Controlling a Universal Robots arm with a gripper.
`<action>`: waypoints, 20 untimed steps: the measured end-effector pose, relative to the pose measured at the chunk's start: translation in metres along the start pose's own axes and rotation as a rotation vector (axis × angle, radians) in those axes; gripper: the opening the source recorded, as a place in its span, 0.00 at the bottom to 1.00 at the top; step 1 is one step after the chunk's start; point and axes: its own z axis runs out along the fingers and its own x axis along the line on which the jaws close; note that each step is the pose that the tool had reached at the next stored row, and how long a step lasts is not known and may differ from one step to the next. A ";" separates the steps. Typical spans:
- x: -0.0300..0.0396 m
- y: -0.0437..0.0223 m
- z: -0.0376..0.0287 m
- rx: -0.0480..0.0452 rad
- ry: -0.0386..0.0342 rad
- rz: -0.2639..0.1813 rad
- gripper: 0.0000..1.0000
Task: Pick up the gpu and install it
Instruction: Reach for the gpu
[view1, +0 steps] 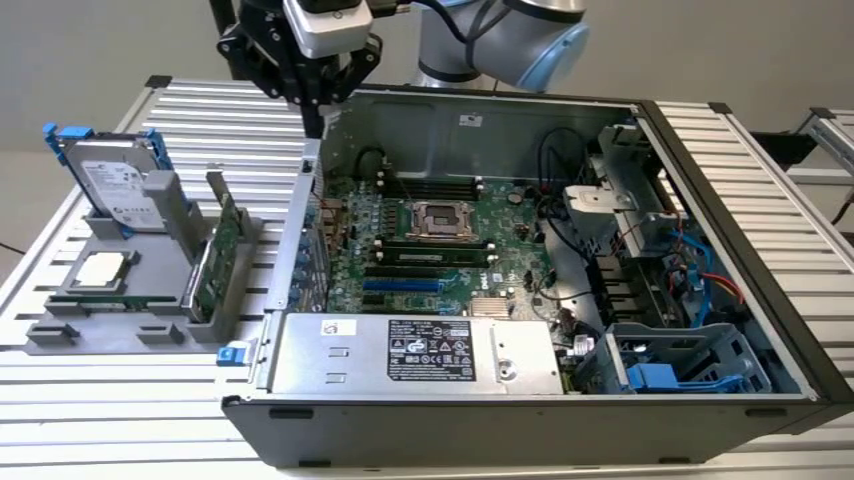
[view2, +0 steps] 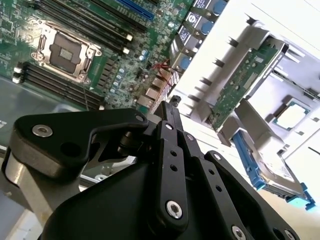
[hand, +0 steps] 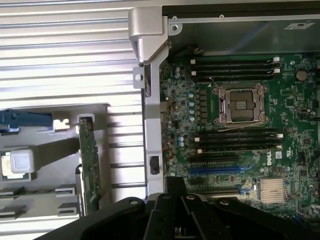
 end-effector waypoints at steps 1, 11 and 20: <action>0.0013 -0.0001 0.0000 0.0000 0.0000 0.000 0.00; 0.0143 -0.0010 -0.0003 0.0000 0.0000 0.000 0.00; 0.0251 -0.0018 -0.0006 0.0000 0.0000 0.000 0.00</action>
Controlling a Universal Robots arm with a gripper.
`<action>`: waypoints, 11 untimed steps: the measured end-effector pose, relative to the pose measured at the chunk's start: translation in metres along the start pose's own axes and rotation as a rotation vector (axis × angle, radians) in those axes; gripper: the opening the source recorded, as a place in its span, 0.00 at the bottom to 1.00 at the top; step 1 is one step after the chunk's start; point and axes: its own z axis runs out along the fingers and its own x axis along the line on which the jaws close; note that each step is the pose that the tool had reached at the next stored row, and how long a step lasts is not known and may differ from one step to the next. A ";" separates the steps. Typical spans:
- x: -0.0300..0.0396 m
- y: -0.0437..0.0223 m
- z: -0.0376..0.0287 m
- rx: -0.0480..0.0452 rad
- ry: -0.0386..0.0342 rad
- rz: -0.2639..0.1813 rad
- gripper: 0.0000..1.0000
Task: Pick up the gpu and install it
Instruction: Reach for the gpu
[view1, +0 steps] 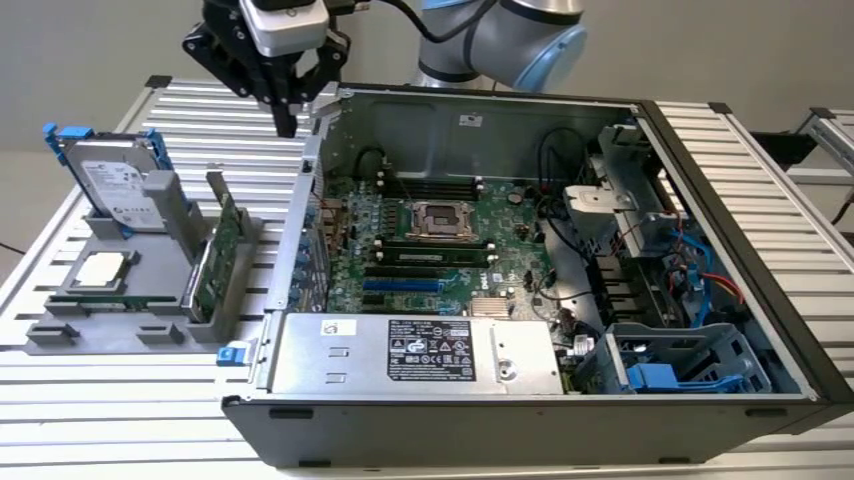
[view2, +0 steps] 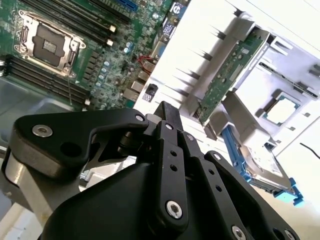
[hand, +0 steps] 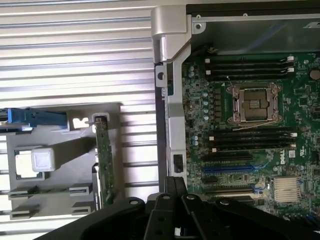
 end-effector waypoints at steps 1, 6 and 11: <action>0.0012 -0.0001 0.0000 0.0000 0.0000 0.000 0.00; 0.0071 -0.0005 -0.0002 0.0000 0.0000 0.000 0.00; 0.0131 -0.0009 -0.0003 0.0001 0.0000 0.000 0.00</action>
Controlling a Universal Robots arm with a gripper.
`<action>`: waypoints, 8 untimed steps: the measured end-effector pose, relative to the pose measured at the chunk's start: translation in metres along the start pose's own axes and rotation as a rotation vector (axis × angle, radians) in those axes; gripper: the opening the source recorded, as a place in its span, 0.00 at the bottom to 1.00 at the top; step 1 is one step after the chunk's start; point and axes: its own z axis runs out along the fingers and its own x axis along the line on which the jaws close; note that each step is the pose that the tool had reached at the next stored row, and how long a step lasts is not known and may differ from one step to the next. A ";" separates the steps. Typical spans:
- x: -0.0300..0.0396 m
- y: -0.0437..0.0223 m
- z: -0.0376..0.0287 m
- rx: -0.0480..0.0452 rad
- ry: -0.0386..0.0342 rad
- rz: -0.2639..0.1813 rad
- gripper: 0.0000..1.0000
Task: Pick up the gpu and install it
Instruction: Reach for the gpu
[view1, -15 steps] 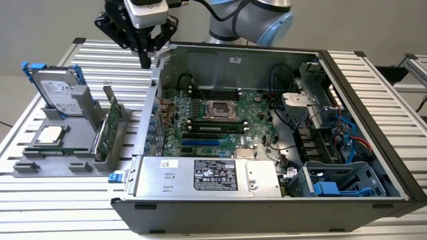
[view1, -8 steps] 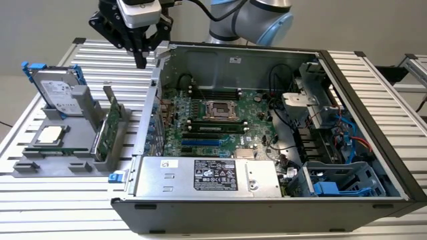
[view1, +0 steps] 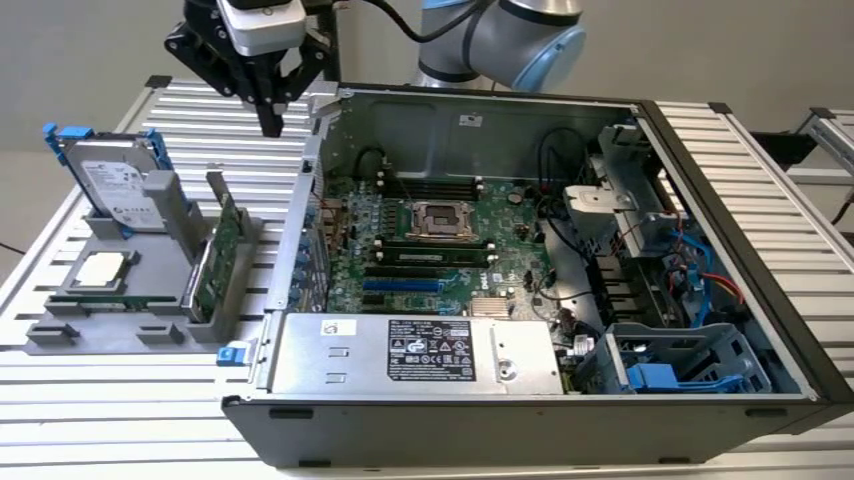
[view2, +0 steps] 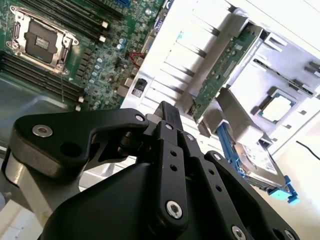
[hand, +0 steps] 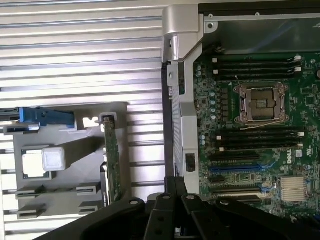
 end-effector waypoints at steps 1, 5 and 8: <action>0.0012 -0.0001 0.0000 0.0000 0.0000 0.000 0.00; 0.0058 -0.0004 -0.0001 0.0000 0.0000 0.000 0.00; 0.0093 -0.0007 -0.0002 0.0000 0.0000 0.000 0.00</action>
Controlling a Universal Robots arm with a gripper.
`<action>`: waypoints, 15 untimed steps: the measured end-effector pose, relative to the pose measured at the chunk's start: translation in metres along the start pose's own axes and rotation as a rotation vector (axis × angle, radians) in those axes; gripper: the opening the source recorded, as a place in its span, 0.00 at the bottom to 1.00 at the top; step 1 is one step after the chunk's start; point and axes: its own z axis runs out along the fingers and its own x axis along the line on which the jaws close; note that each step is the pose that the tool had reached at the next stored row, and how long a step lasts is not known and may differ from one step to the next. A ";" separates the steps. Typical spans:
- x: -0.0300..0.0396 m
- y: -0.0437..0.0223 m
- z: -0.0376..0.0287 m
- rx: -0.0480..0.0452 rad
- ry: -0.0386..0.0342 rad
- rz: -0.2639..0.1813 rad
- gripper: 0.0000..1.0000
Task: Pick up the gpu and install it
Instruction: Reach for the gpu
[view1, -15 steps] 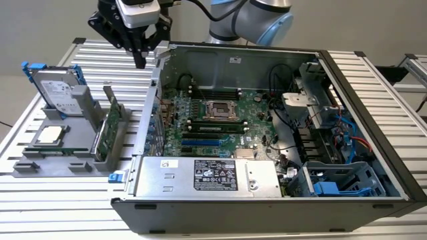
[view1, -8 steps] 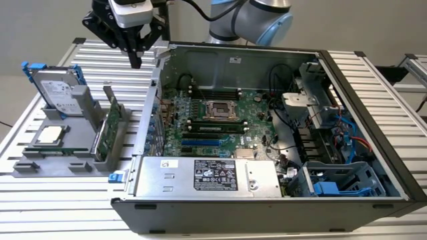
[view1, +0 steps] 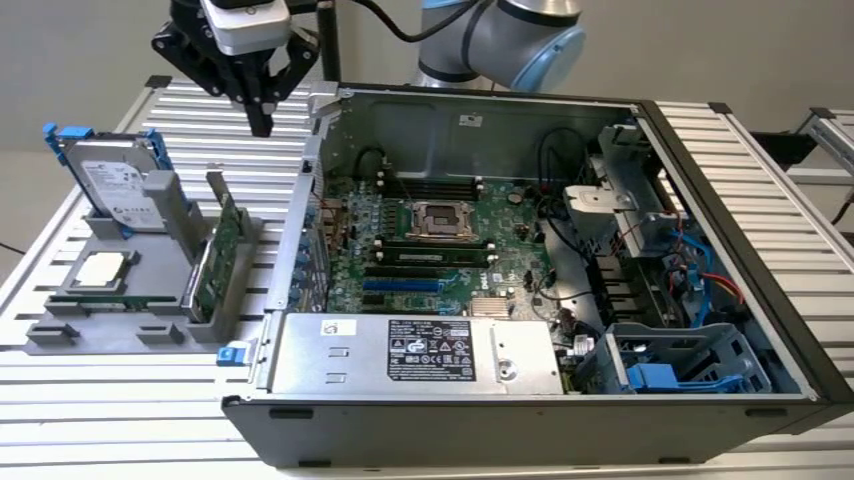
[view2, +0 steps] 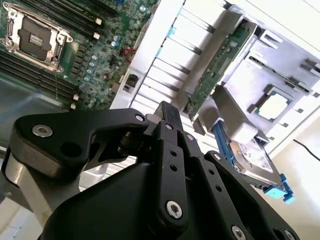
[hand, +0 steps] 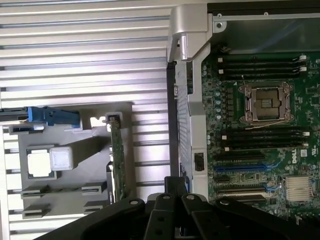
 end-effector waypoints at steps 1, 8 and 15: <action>0.0012 -0.0001 0.0000 0.0000 0.0000 0.000 0.00; 0.0099 -0.0007 -0.0002 0.0000 0.0000 0.000 0.00; 0.0195 -0.0014 -0.0004 0.0000 0.0000 0.000 0.00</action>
